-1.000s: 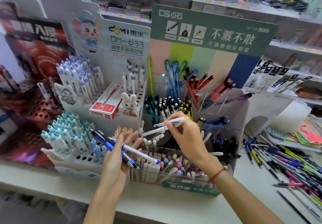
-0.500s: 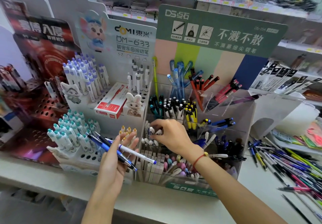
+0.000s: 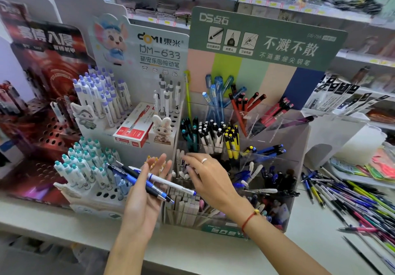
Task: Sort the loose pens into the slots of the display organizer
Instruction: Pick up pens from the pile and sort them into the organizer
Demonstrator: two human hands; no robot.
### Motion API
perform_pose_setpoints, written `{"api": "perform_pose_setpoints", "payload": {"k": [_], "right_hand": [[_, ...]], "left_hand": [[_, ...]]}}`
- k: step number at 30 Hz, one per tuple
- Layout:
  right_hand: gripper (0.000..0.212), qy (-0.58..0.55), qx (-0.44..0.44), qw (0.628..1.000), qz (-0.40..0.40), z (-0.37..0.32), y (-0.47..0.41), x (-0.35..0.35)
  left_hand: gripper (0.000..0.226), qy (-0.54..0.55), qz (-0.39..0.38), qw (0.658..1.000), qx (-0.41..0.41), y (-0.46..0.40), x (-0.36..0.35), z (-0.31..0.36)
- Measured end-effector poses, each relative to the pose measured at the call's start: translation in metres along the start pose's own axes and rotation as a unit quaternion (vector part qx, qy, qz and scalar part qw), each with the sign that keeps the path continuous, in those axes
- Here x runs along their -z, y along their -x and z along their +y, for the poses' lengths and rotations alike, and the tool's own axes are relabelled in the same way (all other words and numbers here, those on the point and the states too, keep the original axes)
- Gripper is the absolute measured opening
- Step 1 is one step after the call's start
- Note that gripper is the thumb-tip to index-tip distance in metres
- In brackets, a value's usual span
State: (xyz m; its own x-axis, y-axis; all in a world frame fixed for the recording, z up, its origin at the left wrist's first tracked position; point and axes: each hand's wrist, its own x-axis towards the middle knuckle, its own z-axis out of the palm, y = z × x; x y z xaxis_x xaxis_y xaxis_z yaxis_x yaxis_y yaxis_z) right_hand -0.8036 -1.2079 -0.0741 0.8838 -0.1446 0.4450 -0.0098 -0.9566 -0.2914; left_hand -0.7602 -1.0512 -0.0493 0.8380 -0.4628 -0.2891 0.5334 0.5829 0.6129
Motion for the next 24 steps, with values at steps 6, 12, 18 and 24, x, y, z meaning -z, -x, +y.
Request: {"api": "perform_pose_setpoints", "payload": {"k": [6,12,18,24], "right_hand": [[0.021,-0.187,-0.106,0.975,-0.057,-0.029,0.016,0.038],[0.02,-0.274,-0.147,0.946,-0.093,-0.015,0.025,0.055],[0.006,-0.233,-0.218,0.947,-0.023,0.004,0.053,0.071],[0.022,-0.248,-0.314,0.891,0.216,0.038,0.077,0.104]], "left_hand": [[0.035,-0.176,-0.077,0.981,-0.015,0.002,-0.01,-0.01],[0.036,-0.303,-0.128,0.944,0.01,0.004,-0.033,-0.033],[0.03,-0.255,-0.129,0.957,0.055,0.006,-0.056,-0.058],[0.026,-0.224,-0.011,0.974,0.027,-0.008,-0.044,-0.06]]}}
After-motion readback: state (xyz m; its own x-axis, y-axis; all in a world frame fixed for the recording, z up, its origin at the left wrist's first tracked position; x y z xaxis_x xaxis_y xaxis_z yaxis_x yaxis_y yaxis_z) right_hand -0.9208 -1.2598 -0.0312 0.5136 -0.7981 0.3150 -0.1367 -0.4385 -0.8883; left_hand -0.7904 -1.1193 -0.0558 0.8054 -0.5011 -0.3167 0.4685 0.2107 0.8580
